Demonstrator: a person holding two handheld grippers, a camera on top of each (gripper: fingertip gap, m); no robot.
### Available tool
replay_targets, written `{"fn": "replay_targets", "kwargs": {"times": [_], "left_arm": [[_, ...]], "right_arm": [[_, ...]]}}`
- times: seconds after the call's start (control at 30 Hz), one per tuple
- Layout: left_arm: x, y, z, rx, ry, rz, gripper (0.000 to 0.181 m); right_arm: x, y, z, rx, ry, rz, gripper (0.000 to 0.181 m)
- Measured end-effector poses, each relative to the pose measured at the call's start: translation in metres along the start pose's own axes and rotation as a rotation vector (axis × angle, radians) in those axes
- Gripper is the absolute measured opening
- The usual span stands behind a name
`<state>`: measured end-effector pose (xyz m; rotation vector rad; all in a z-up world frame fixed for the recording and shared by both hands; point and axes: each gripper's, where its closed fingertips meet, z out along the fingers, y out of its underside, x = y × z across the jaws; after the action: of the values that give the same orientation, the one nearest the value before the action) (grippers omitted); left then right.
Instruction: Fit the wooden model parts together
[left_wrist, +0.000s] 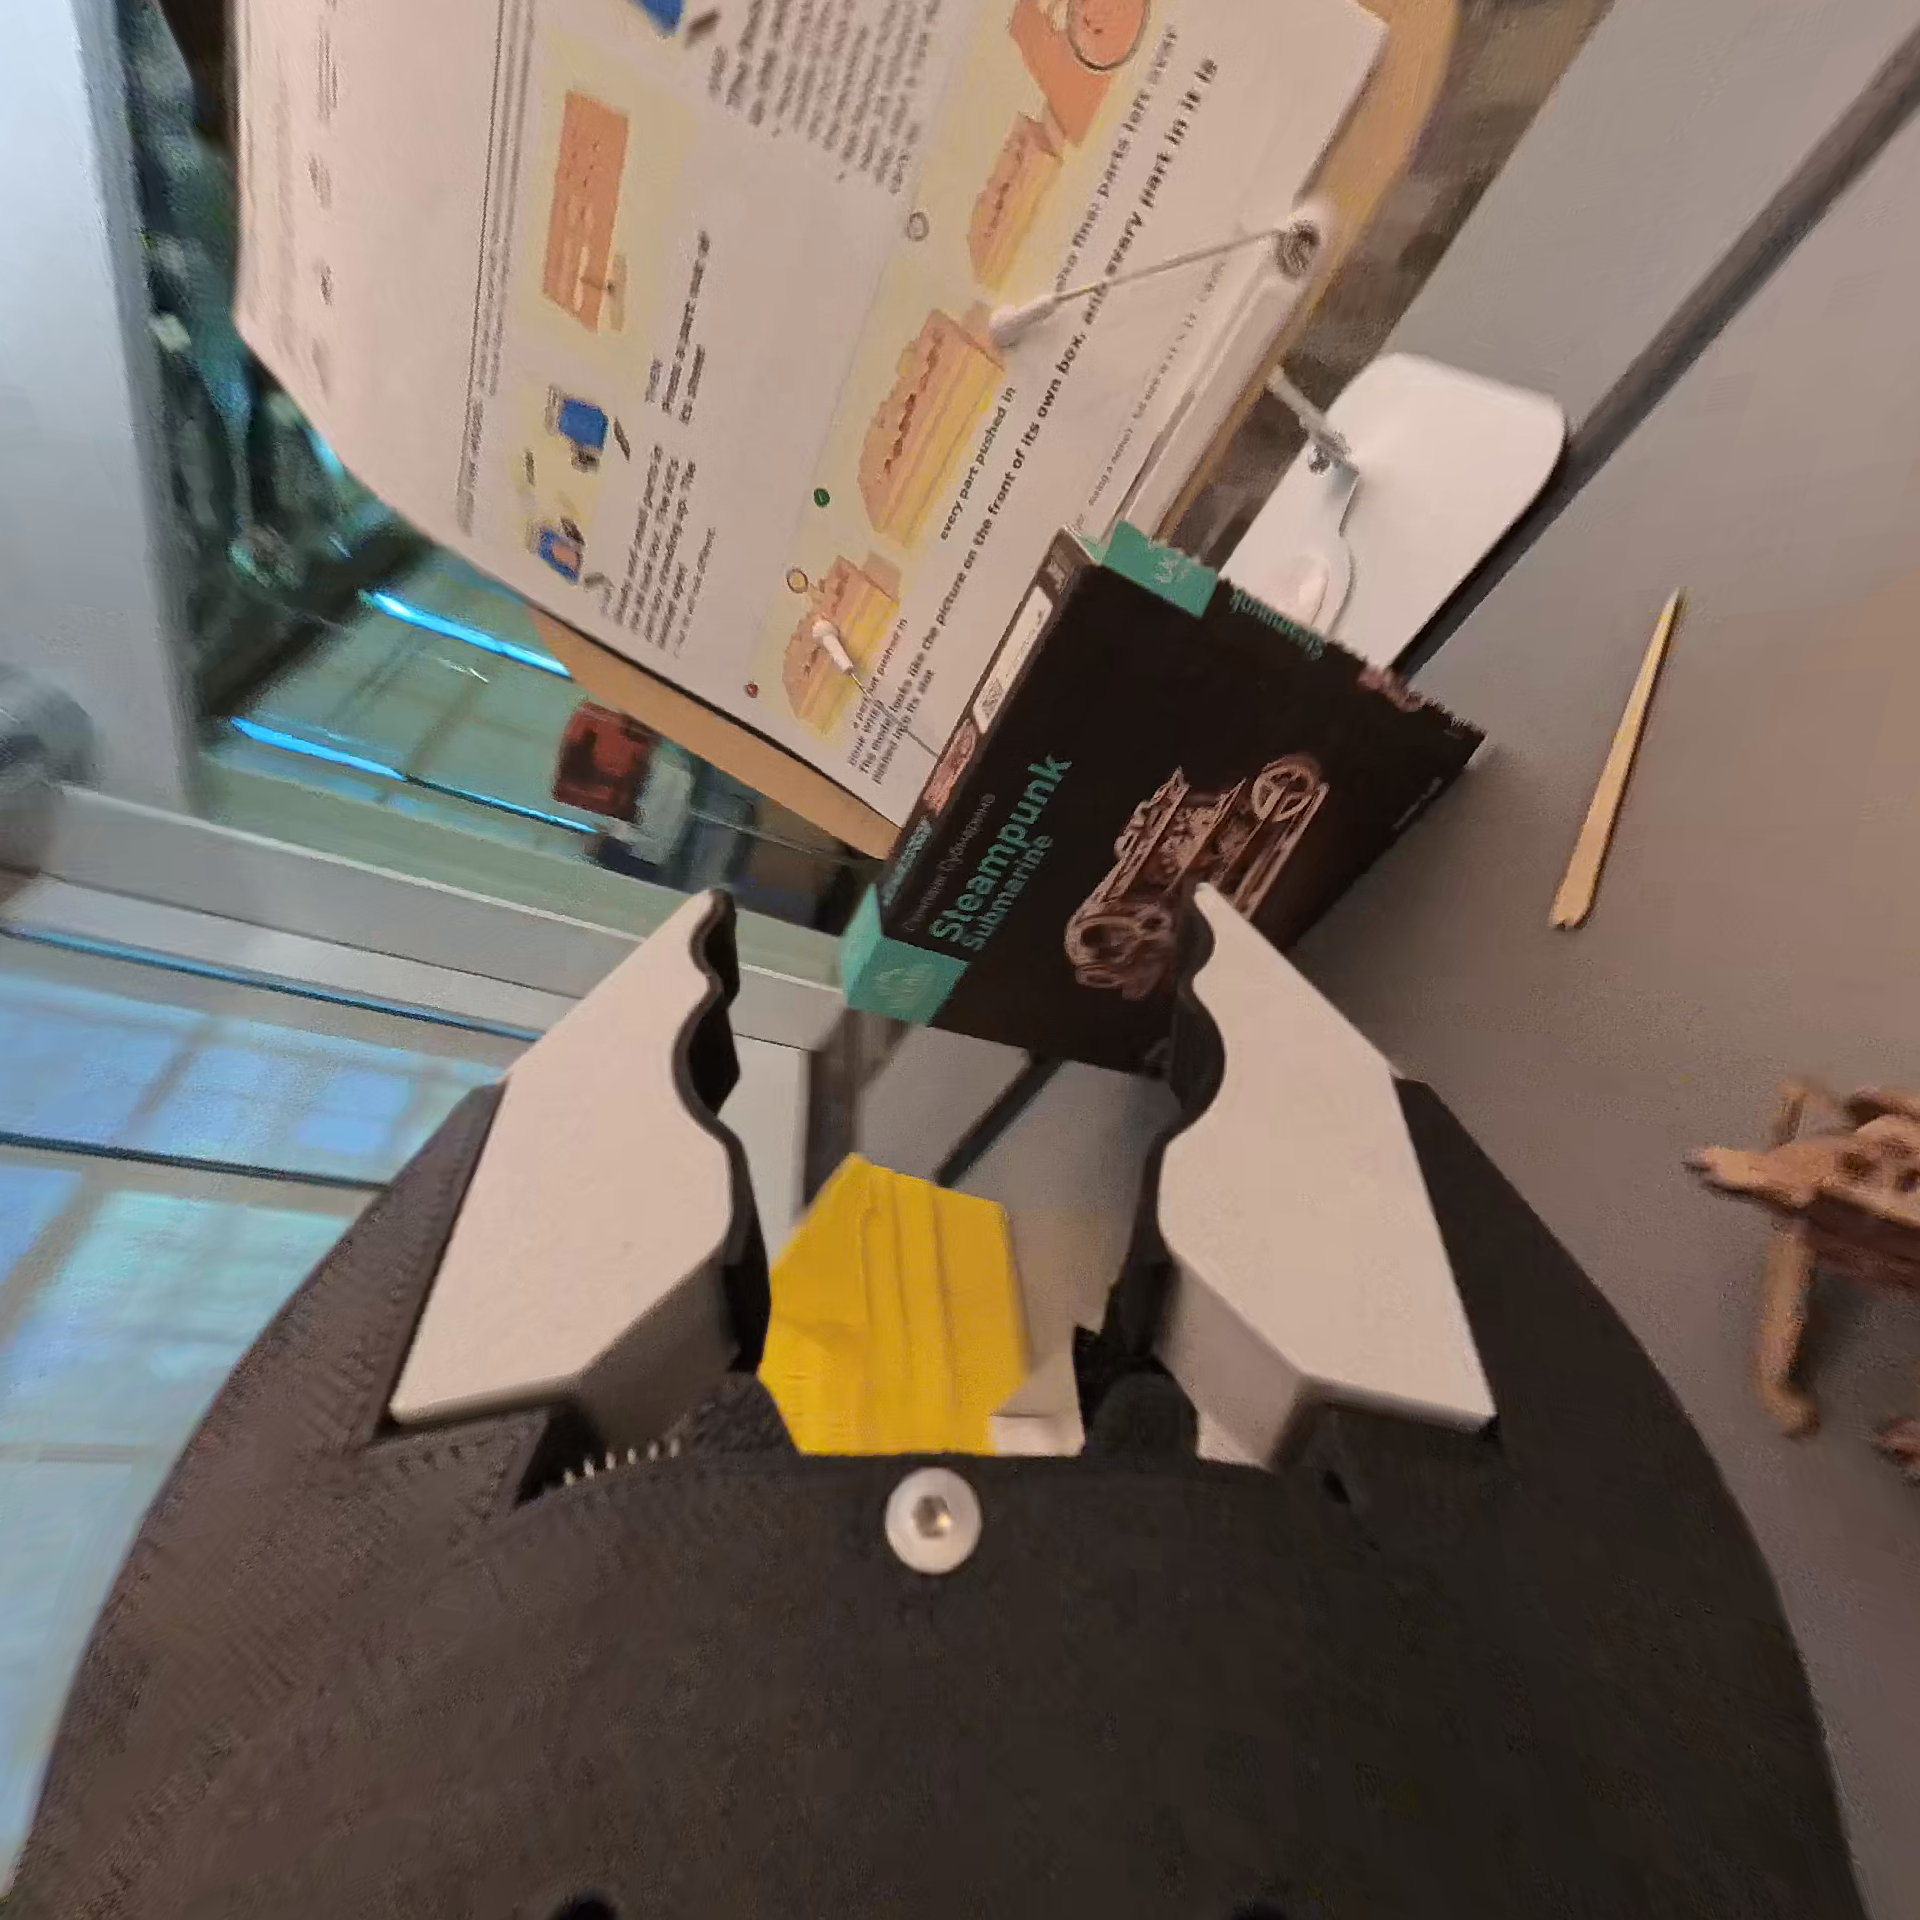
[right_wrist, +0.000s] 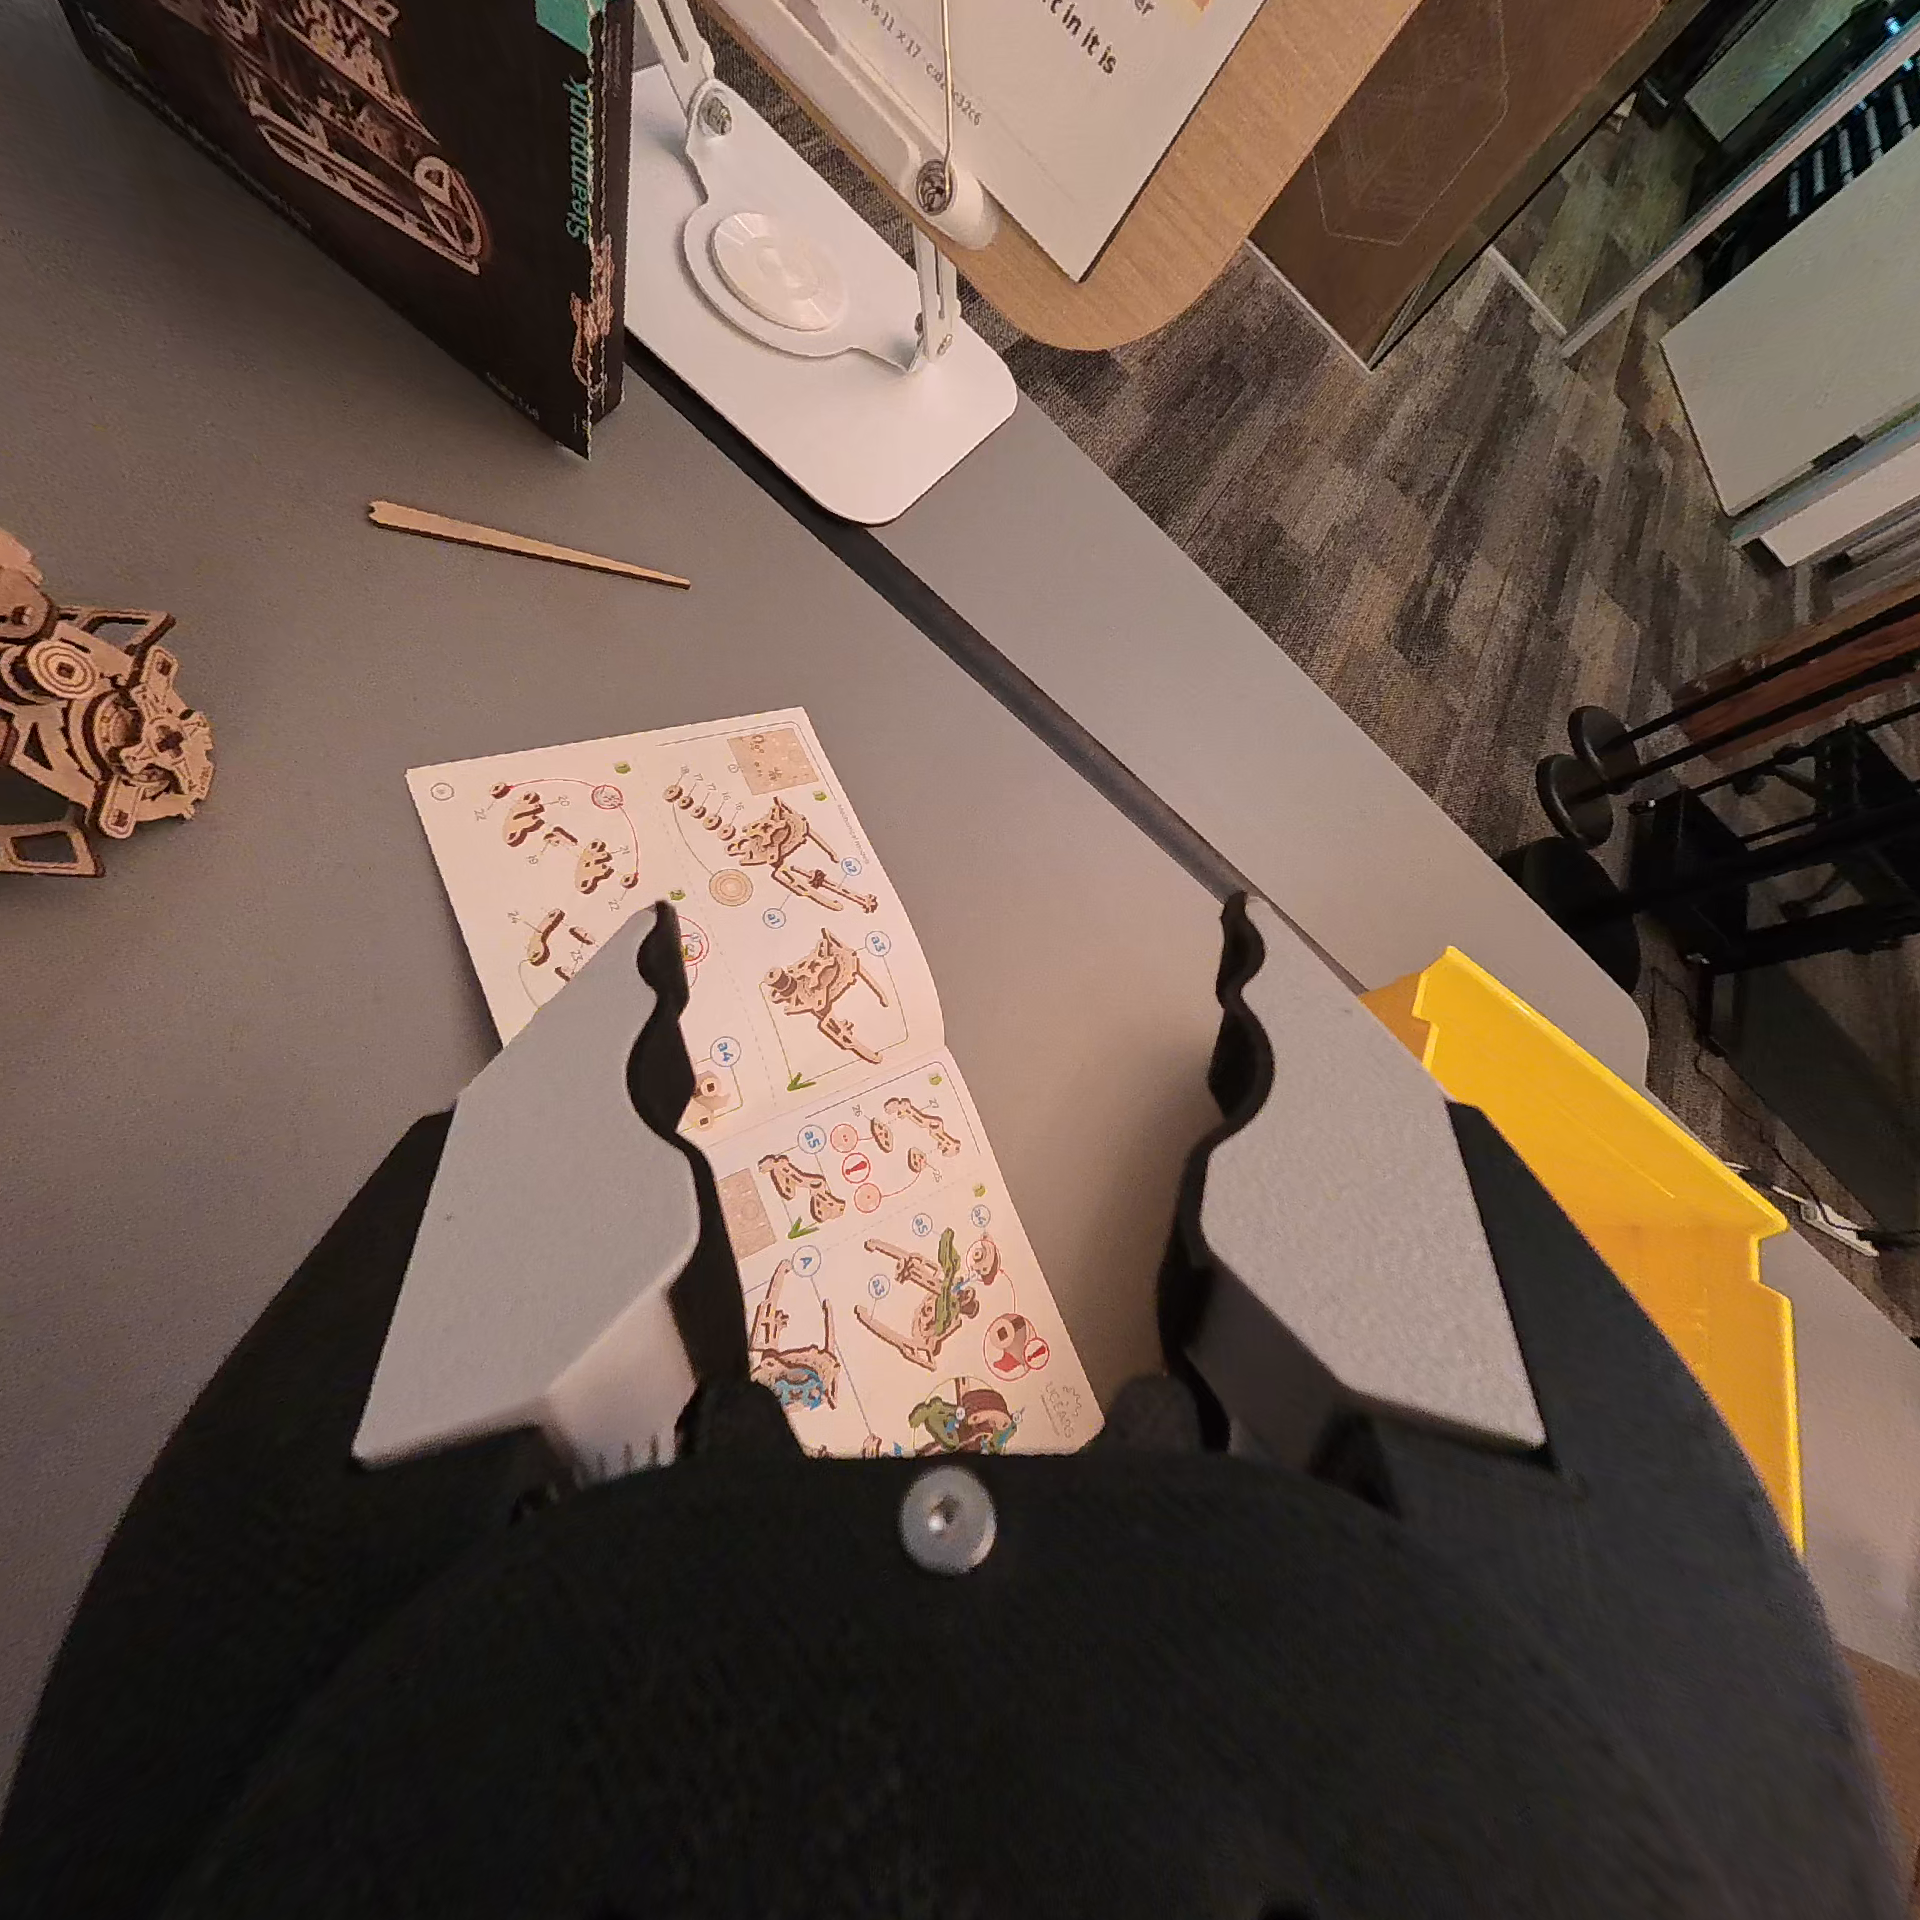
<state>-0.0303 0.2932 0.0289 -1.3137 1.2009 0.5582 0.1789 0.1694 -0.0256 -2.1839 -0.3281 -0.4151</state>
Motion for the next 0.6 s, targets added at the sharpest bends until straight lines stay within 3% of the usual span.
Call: {"fn": "replay_targets", "kwargs": {"times": [0.1,0.23,0.6], "left_arm": [[-0.01,-0.001,0.0,0.025,0.043,-0.256,0.085],[-0.03,-0.002,-0.004,0.081,0.025,-0.456,0.089],[-0.06,0.004,-0.011,0.129,-0.026,-0.578,0.089]], "right_arm": [[0.0,0.001,0.001,-0.003,-0.001,-0.001,0.102],[0.0,0.001,0.002,-0.006,-0.004,-0.001,0.102],[-0.005,0.002,0.004,-0.013,-0.014,-0.015,0.102]]}}
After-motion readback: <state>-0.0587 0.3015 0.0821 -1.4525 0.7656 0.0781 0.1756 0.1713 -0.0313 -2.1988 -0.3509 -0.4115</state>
